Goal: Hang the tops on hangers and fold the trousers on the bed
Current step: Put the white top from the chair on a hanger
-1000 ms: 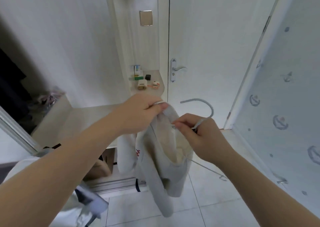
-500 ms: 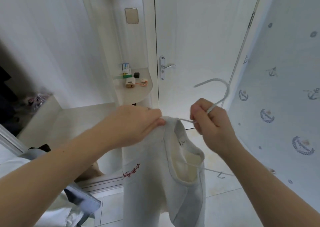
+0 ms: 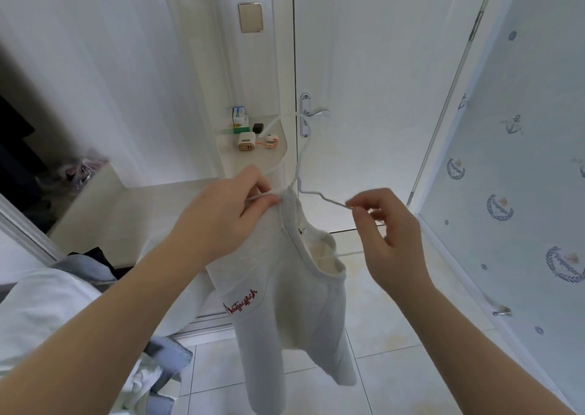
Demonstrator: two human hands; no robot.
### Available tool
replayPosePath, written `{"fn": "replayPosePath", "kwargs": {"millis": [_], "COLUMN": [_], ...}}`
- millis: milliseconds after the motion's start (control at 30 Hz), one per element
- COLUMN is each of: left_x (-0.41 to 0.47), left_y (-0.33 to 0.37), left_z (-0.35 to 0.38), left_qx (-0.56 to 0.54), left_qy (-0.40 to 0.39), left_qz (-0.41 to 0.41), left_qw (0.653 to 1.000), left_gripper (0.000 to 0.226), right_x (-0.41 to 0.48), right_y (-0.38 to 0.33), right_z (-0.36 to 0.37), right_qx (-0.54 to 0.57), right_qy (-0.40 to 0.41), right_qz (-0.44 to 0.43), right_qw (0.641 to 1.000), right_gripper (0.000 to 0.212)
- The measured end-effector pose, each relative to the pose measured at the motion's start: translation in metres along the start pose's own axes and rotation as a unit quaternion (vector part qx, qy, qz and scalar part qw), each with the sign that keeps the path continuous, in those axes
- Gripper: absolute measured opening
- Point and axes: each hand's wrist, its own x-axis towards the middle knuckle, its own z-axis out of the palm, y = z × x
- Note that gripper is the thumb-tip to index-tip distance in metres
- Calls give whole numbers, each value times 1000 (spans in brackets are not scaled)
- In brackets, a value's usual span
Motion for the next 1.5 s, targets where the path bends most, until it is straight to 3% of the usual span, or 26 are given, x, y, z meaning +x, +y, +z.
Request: {"fn": "replayPosePath", "kwargs": {"millis": [67,167,300,367,433,700,833,967,1067,1167,1333,1500], "left_x": [-5,-11,-18,-21,-23,-43,-54,-64,-70,-75,-84,-89], "left_y": [0,4,14,15,11,-28,-34,-36,-43,-49,-63,-76], "left_z": [-2,-4,-3,-1,1,21,36,43,41,32,17,9], "left_qx": [-22,-41,-56,-63,-68,-69,-53,-40,-47,-51,-43,-32], "left_qy": [36,86,132,141,149,162,154,171,174,156,85,59], "left_qz": [-30,-62,-72,-71,-81,-163,-170,-168,-185,-179,-175,-174], "left_qw": [999,994,987,985,983,971,972,970,966,970,980,982], "left_gripper": [18,17,16,16,16,17,19,18,18,18,21,20], "right_x": [-11,-20,-13,-4,2,-37,-70,-99,-111,-109,-72,-34], "right_y": [8,21,30,26,22,61,86,105,121,138,150,156], "right_z": [5,18,39,47,53,72,82,89,86,78,61,49], "right_qx": [19,1,-32,-38,-59,-51,-124,-187,-207,-252,-343,-343], "right_qy": [-43,-188,-298,-323,-328,-355,-369,-333,-323,-382,-444,-414], "right_qz": [15,86,98,102,95,14,-4,-63,-47,-3,35,16], "right_qw": [999,978,949,940,938,933,921,922,922,889,827,843], "right_gripper": [15,18,55,40,19,4,31,34,37,51,29,30]}}
